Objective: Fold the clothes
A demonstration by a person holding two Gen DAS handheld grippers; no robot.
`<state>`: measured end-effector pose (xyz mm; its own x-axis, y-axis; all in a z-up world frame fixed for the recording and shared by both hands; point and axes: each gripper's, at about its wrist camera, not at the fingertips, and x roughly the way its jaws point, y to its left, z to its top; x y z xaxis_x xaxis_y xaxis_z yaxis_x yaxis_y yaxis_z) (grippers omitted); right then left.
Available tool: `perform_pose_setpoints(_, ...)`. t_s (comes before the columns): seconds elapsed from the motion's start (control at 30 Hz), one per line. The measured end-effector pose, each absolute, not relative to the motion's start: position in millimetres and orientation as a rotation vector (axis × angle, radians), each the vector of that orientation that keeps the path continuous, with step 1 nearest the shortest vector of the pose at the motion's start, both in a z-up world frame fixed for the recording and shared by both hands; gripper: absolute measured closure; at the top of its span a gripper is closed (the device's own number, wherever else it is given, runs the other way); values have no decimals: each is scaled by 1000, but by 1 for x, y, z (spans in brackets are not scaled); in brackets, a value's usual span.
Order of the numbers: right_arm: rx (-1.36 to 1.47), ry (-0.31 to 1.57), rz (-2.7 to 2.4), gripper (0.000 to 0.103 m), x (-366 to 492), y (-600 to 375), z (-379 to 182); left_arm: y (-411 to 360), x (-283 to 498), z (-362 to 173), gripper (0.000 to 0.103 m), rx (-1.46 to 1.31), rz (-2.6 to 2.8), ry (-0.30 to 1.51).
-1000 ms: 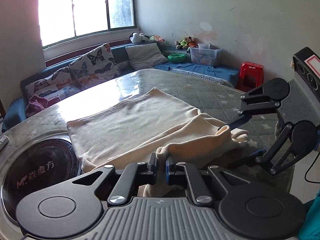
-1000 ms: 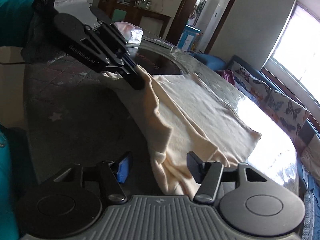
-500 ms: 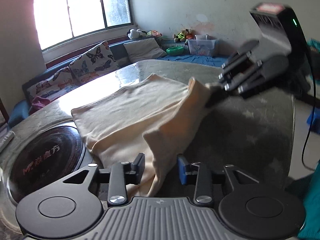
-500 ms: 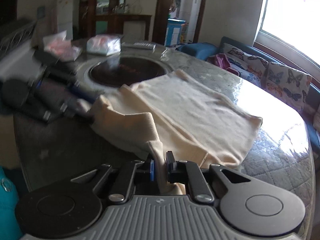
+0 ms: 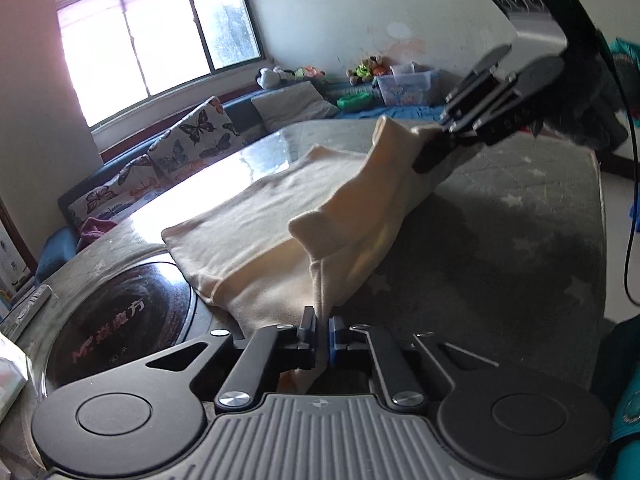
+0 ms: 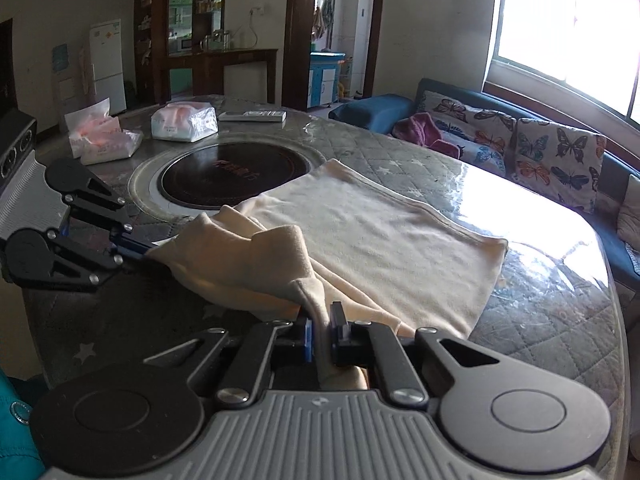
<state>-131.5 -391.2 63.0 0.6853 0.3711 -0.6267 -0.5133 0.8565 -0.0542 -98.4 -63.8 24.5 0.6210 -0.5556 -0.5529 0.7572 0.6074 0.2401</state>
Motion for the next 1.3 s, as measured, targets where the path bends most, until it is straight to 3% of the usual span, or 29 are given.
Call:
perform_pose_setpoints(0.43,-206,574,551,99,-207,-400,97,-39,-162,76,98,400,-811,461)
perform_pose_setpoints(0.73,-231,603,623,99,-254,-389,100,-27,-194,82,98,377,-786,483)
perform_pose_setpoints(1.07,-217,533,575,99,-202,-391,124,-42,-125,104,98,345,-743,407)
perform_pose_setpoints(1.3,-152,606,512,99,-93,-395,113,-69,-25,77,98,339,-669,481)
